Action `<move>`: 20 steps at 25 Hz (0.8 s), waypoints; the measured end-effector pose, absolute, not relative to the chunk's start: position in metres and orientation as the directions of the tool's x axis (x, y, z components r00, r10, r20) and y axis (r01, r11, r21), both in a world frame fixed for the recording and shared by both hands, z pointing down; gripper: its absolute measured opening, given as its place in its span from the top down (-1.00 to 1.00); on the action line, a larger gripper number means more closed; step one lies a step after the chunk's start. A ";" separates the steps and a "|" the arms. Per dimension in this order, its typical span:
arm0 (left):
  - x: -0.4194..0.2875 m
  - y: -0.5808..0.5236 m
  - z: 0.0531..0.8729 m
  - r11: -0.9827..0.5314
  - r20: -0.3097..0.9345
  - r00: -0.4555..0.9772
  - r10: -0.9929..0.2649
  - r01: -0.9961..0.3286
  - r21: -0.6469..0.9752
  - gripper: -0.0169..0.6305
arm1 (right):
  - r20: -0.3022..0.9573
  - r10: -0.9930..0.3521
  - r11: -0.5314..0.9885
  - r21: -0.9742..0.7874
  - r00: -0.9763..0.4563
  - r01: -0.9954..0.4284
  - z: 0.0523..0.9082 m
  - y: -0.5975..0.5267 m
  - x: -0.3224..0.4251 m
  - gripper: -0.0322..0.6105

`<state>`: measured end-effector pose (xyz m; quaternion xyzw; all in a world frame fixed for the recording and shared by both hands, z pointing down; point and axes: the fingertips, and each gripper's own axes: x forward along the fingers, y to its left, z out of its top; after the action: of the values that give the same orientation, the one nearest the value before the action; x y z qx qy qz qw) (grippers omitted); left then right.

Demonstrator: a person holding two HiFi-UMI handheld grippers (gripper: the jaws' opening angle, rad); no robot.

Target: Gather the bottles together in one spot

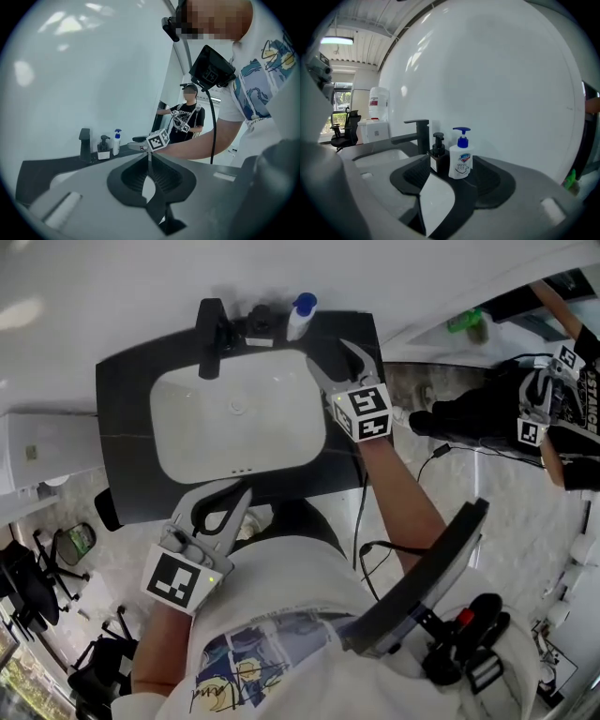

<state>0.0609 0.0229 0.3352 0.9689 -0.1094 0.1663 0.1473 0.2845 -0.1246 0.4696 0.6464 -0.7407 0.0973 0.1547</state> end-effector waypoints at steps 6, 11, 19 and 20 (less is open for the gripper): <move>0.031 0.046 0.326 -0.946 0.327 0.933 -0.149 -0.231 0.227 0.87 | 0.399 -0.912 0.142 0.095 -0.094 -0.985 0.462 -0.069 0.248 0.06; 0.001 0.066 0.328 -0.948 0.307 0.941 -0.143 -0.219 0.230 0.87 | 0.414 -0.905 0.164 0.134 -0.095 -0.977 0.449 -0.022 0.204 0.18; -0.055 0.073 0.327 -0.934 0.309 0.929 -0.202 -0.278 0.226 0.91 | 0.496 -0.857 0.272 0.203 -0.141 -0.941 0.426 0.034 0.122 0.89; -0.060 0.074 0.327 -0.934 0.309 0.928 -0.207 -0.282 0.220 0.92 | 0.493 -0.858 0.274 0.204 -0.143 -0.940 0.422 0.041 0.115 0.89</move>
<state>-0.0603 0.0737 0.3270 0.9731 -0.1256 0.1417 0.1314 0.1146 0.0409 0.4215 0.5978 -0.7520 0.0763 0.2670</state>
